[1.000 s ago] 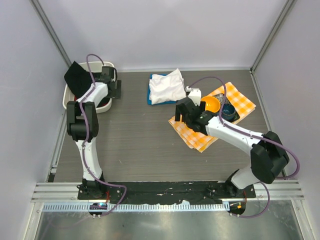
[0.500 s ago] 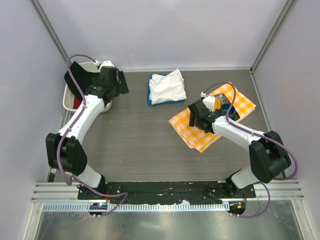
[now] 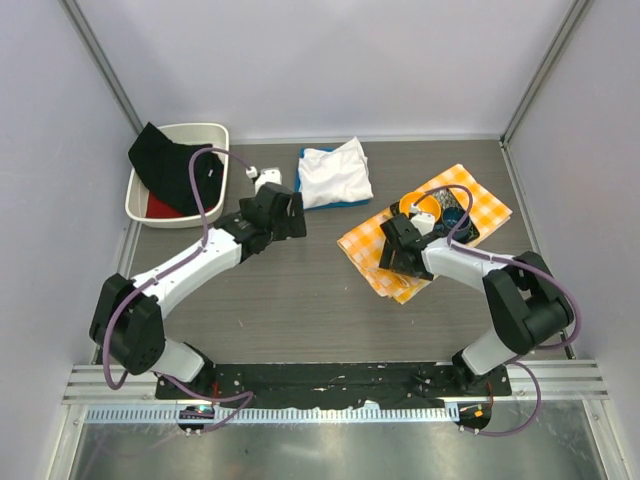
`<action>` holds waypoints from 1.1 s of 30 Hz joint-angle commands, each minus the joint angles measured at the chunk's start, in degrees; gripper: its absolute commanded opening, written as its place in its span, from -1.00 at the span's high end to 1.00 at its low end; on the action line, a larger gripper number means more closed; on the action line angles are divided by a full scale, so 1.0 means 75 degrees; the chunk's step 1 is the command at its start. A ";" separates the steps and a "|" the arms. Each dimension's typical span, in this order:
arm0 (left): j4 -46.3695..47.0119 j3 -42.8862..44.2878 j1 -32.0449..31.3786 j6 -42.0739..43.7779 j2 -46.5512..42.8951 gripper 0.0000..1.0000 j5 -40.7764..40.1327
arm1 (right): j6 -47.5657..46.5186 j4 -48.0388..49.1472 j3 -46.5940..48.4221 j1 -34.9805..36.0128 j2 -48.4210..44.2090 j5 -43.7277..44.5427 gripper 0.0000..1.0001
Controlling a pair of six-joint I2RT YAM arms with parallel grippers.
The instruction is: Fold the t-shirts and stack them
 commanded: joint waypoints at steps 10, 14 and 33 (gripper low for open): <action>0.0767 -0.0440 -0.0825 -0.0163 -0.0171 -0.99 -0.0502 | 0.0621 0.0422 0.1125 -0.1214 0.2380 -0.0294 -0.76; 0.0791 -0.0534 -0.0825 -0.0116 -0.0334 -1.00 -0.0561 | 0.0715 0.0350 0.1583 -0.1623 0.2766 -0.0423 -0.76; 0.1107 -0.0686 -0.0837 -0.0210 -0.0441 -1.00 -0.0198 | 0.0375 -0.0645 0.4816 -0.2749 0.4852 -0.1138 -0.70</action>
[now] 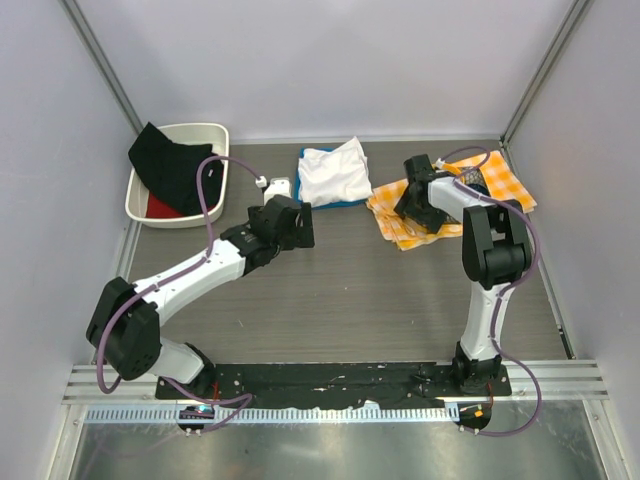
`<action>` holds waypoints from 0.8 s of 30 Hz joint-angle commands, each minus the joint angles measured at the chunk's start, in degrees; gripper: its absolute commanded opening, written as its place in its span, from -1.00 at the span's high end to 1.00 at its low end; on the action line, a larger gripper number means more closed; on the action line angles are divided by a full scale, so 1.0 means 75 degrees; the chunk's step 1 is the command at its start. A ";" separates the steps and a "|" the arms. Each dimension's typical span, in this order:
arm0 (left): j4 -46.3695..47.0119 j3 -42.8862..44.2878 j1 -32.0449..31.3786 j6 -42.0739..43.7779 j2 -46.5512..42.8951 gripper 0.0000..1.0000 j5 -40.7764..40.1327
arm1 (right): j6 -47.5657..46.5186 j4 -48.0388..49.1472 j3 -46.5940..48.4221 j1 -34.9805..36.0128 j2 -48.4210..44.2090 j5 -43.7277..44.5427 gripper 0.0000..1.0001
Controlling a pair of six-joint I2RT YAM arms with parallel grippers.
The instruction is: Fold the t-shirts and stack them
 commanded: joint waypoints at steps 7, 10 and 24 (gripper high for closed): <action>0.0510 -0.0083 -0.0029 -0.0064 -0.0184 -1.00 -0.0003 | -0.0252 -0.0152 0.2172 -0.0556 0.2161 -0.0489 -0.71; 0.0591 -0.0095 -0.0029 -0.0052 -0.0161 -1.00 -0.0003 | -0.0381 -0.0492 0.3015 -0.0696 0.2642 -0.0617 -0.71; 0.0779 0.0069 -0.0029 0.0053 0.0484 -1.00 -0.0002 | -0.0838 -0.1606 0.6404 -0.0920 0.4693 -0.1086 -0.71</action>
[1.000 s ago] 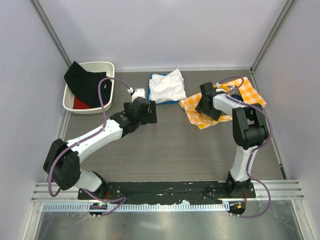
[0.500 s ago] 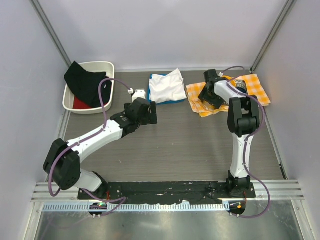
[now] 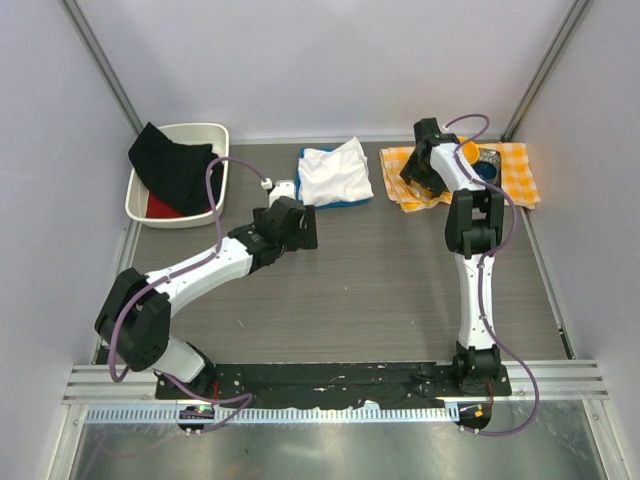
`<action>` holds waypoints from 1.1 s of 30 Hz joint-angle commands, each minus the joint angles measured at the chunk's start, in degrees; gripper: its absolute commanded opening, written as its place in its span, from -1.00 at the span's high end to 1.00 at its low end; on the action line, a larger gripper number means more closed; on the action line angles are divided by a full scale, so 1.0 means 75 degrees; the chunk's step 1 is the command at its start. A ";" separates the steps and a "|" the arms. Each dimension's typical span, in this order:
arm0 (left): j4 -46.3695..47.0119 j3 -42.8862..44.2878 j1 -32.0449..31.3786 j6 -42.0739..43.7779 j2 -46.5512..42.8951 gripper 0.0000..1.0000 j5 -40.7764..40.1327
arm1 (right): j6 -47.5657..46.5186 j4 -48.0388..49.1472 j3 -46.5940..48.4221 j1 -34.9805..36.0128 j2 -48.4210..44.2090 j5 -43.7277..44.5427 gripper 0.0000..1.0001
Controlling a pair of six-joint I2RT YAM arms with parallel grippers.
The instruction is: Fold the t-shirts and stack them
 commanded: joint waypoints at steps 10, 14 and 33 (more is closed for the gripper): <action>0.0386 0.0098 0.0017 0.0022 0.0149 -1.00 -0.0280 | -0.0306 0.0499 0.1300 -0.0144 0.1493 -0.0840 -0.71; 0.0245 0.0203 0.0111 0.0033 -0.0061 -0.99 -0.0585 | -0.0551 0.1153 0.0774 -0.0144 0.0885 -0.0875 -0.81; -0.2098 0.4068 0.3798 0.1017 0.1542 -1.00 -0.0820 | -0.1583 0.4198 -0.4517 0.2245 -0.5286 0.0051 -0.94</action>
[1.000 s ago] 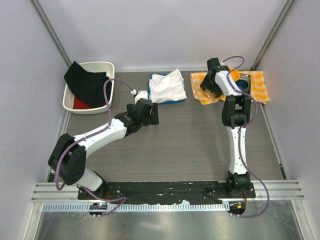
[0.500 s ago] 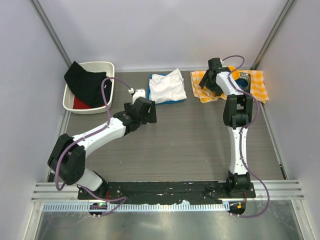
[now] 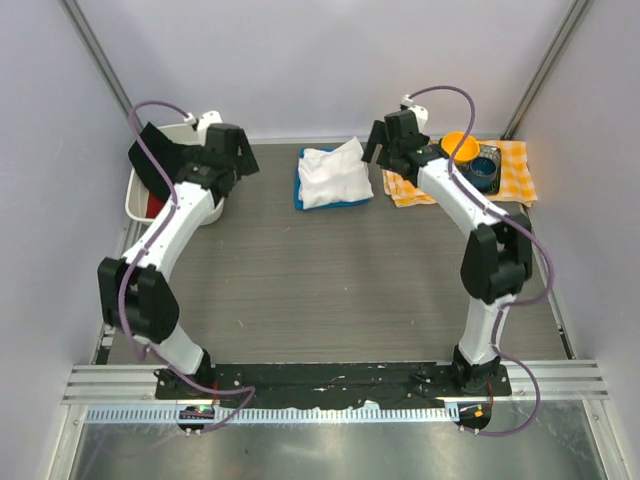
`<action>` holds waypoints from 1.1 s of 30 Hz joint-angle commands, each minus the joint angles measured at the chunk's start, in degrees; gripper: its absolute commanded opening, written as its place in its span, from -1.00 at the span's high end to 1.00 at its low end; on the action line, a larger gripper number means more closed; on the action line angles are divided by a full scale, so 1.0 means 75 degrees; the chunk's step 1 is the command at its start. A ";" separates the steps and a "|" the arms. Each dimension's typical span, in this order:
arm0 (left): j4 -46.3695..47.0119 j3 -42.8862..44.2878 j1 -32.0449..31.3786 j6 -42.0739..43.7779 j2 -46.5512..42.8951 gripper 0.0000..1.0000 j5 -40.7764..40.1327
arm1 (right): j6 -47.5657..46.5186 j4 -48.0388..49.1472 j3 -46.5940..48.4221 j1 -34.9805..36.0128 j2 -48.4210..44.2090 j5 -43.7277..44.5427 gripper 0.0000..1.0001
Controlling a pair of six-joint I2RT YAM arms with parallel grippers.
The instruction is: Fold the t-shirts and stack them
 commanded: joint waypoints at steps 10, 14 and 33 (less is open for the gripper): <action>-0.1274 0.2947 0.2911 -0.0016 0.3392 -0.96 0.0170 | 0.0168 0.2126 -0.4835 0.2174 -0.4483 0.0036 -0.93; -0.1028 0.3205 0.3275 -0.0111 0.3989 -0.93 0.0322 | 0.0144 0.2010 -0.5293 0.2550 -0.4719 0.0165 -0.93; -0.1099 0.5268 0.3499 0.0335 0.5902 1.00 0.0803 | -0.0055 0.2079 -0.5680 0.3359 -0.4333 0.0424 -0.91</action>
